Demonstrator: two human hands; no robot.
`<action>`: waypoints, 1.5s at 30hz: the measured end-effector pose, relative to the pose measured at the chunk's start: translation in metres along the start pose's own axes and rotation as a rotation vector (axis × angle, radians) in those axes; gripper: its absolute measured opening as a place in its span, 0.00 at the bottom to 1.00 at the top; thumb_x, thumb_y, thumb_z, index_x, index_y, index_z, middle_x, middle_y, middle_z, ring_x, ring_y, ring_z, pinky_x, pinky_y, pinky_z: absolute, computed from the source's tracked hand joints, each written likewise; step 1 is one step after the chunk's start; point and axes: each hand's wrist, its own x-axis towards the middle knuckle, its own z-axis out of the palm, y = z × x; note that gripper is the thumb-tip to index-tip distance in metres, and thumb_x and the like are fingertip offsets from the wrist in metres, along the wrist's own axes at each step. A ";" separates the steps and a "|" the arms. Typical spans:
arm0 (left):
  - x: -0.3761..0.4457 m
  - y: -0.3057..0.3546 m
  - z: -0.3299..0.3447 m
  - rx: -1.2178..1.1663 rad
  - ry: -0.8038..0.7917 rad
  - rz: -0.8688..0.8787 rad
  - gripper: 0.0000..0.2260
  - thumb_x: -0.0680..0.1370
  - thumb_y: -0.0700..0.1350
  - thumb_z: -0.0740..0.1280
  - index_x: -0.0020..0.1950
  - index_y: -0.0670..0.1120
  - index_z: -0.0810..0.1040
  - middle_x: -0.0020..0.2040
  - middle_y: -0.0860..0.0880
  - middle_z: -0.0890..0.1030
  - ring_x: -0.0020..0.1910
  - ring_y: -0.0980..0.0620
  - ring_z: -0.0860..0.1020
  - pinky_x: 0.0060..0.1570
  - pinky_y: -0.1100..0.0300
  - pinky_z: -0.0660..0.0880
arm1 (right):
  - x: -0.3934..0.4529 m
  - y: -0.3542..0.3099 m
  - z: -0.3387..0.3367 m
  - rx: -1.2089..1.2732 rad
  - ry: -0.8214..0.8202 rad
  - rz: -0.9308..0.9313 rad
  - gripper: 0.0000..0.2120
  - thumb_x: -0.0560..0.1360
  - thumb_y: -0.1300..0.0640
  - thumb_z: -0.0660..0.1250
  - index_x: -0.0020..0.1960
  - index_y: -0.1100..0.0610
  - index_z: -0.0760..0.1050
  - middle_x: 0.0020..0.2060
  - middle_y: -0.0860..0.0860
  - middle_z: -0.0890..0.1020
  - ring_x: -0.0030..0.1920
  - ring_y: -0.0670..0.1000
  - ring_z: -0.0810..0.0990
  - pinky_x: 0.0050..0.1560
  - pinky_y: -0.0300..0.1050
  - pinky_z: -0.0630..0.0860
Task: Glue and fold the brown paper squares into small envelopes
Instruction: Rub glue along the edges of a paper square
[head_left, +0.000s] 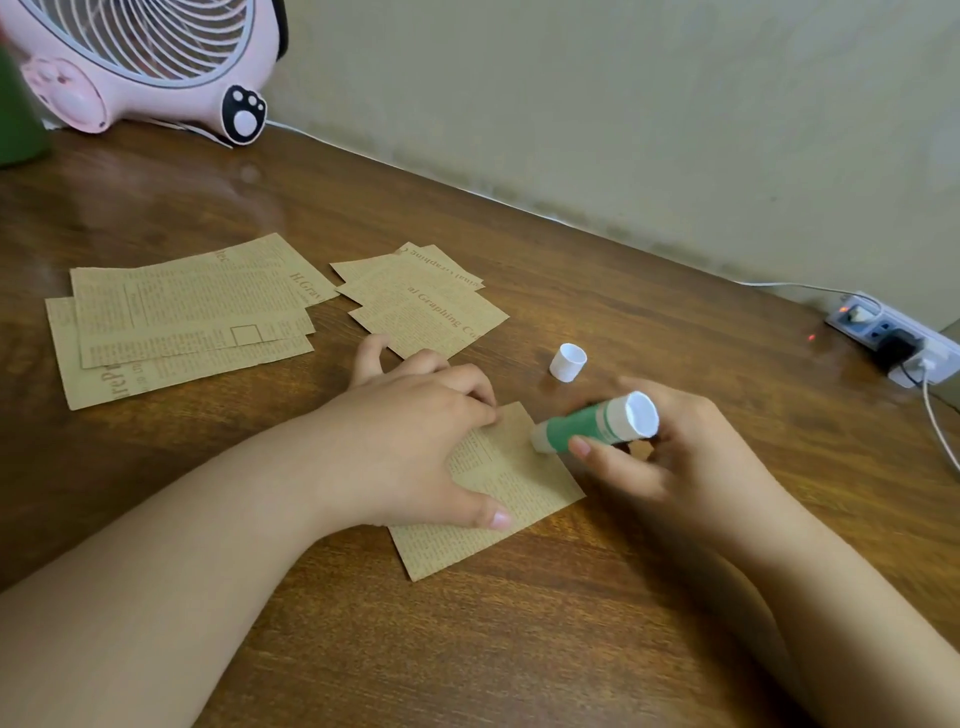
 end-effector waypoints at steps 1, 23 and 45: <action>0.000 0.000 0.000 0.001 -0.002 0.000 0.38 0.66 0.73 0.60 0.73 0.60 0.62 0.63 0.68 0.59 0.68 0.63 0.53 0.70 0.43 0.35 | -0.006 -0.001 -0.003 -0.003 -0.011 -0.003 0.03 0.72 0.53 0.70 0.45 0.46 0.77 0.39 0.43 0.79 0.39 0.44 0.77 0.38 0.31 0.70; -0.003 0.003 0.000 -0.008 -0.007 -0.049 0.38 0.67 0.73 0.61 0.74 0.59 0.62 0.67 0.68 0.59 0.72 0.60 0.51 0.69 0.43 0.31 | -0.032 -0.006 -0.010 0.033 0.001 0.058 0.04 0.71 0.48 0.70 0.46 0.45 0.79 0.42 0.43 0.82 0.40 0.47 0.79 0.39 0.44 0.74; -0.035 0.028 -0.010 0.026 0.080 0.172 0.25 0.77 0.60 0.59 0.74 0.58 0.61 0.69 0.65 0.61 0.64 0.63 0.55 0.66 0.63 0.44 | -0.017 -0.024 0.001 0.093 0.236 0.271 0.04 0.73 0.53 0.69 0.40 0.48 0.75 0.38 0.43 0.81 0.36 0.43 0.77 0.34 0.31 0.71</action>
